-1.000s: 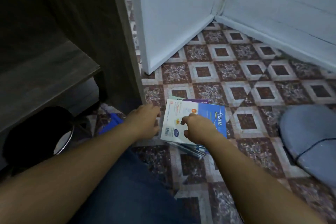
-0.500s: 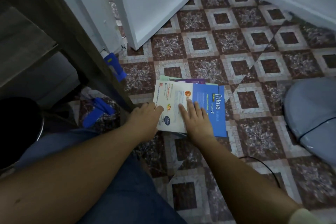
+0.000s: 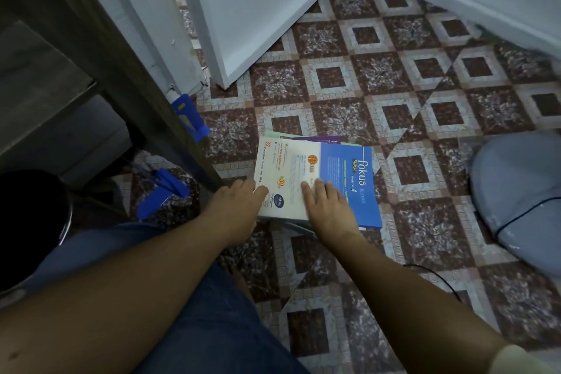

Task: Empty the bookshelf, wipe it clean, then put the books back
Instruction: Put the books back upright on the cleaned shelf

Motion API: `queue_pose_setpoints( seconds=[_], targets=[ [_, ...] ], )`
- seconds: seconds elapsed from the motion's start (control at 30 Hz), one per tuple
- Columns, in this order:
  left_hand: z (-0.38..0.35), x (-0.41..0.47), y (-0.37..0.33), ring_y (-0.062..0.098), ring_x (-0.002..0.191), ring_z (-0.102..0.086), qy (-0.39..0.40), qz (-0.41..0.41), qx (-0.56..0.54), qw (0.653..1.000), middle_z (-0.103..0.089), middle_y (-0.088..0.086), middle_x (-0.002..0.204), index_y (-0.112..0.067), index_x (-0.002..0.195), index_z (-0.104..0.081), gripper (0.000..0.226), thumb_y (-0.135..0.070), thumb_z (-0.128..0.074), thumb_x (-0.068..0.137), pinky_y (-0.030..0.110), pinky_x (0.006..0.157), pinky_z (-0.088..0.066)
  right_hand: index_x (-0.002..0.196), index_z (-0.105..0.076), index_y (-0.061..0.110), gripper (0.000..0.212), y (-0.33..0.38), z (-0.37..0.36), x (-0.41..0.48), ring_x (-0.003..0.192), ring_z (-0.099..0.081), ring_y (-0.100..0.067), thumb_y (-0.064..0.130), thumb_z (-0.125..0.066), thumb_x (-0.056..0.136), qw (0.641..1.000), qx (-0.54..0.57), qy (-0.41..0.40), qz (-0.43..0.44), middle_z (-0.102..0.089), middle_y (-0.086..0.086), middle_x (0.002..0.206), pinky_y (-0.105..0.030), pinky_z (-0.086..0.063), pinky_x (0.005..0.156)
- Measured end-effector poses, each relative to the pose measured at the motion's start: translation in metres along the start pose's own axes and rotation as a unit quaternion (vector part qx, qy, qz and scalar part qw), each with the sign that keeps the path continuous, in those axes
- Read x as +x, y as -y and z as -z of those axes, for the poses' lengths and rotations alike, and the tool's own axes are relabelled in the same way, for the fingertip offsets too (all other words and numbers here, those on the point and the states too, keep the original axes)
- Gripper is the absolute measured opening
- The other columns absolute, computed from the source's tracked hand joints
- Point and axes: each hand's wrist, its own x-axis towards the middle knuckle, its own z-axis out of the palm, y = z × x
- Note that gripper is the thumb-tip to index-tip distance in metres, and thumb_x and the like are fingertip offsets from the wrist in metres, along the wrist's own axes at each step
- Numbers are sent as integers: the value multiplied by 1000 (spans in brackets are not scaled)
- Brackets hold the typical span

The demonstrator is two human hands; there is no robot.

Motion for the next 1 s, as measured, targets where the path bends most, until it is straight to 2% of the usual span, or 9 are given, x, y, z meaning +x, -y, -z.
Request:
queue_pose_setpoints(
  seconds=[0.13, 0.23, 0.33, 0.4, 0.5, 0.63, 0.8, 0.9, 1.0],
  targets=[
    [6, -5, -4, 22, 122, -40, -23, -2, -16, 1000, -39, 3, 137, -22, 141, -28, 59, -29, -58, 90, 36, 99, -41, 152, 9, 4, 77, -4, 17, -14, 146, -7, -43, 9, -46, 99, 1000, -3, 13, -13, -2, -24, 159, -47, -12, 120],
    [15, -8, -9, 23, 134, -31, -44, -3, -20, 999, -29, 6, 148, -19, 148, -19, 73, -31, -60, 90, 37, 110, -31, 153, 4, 4, 72, -5, 37, -24, 146, -11, -41, 9, -44, 99, 1000, 4, 1, -25, -7, -22, 160, -47, -13, 119],
    [29, -10, -15, 24, 140, -24, -73, -13, -17, 997, -25, 7, 152, -18, 150, -17, 77, -31, -63, 88, 37, 115, -25, 151, -14, 3, 62, 0, 67, -30, 138, -32, -39, 10, -45, 98, 998, 2, -19, -55, -30, -21, 152, -45, -28, 115],
    [41, -15, -18, 22, 138, -27, -96, -15, -30, 995, -30, 5, 149, -18, 148, -21, 75, -29, -64, 87, 35, 115, -24, 139, -33, 4, 45, 4, 97, -35, 122, -50, -35, 10, -46, 96, 998, -14, -31, -61, -51, -17, 135, -40, -42, 98],
    [57, -22, -13, 19, 124, -42, -142, 1, -44, 989, -45, 2, 138, -18, 142, -35, 68, -26, -67, 83, 33, 106, -35, 121, -51, 11, 25, 10, 146, -49, 106, -62, -28, 10, -46, 97, 998, -19, -32, -53, -63, -8, 118, -33, -43, 74],
    [84, -46, 5, 19, 100, -57, -118, 27, -82, 989, -60, -4, 113, -28, 120, -54, 50, -39, -74, 75, 35, 84, -51, 118, -56, 12, 24, 26, 202, -75, 103, -62, -27, 13, -51, 95, 998, -61, -28, -5, -63, -7, 115, -34, -44, 71],
    [115, -99, 34, 11, 90, -62, -112, 6, -131, 985, -67, -9, 100, -34, 110, -63, 33, -36, -74, 79, 33, 79, -54, 114, -58, 14, 24, 60, 253, -97, 92, -59, -27, 20, -58, 91, 998, -43, -6, 36, -61, -6, 106, -37, -49, 76],
    [138, -144, 68, 11, 93, -63, -103, 24, -117, 987, -68, -10, 100, -35, 109, -64, 30, -35, -73, 80, 34, 82, -54, 117, -58, 16, 37, 95, 283, -106, 88, -57, -22, 32, -68, 85, 997, -21, -3, 77, -57, -1, 96, -37, -52, 81],
    [160, -182, 95, 12, 90, -63, -118, 38, -67, 990, -68, -9, 98, -35, 105, -64, 23, -35, -69, 83, 31, 78, -52, 121, -55, 17, 43, 126, 310, -116, 97, -59, -23, 40, -67, 87, 994, -12, -18, 106, -61, -4, 109, -37, -52, 86]
  ],
)
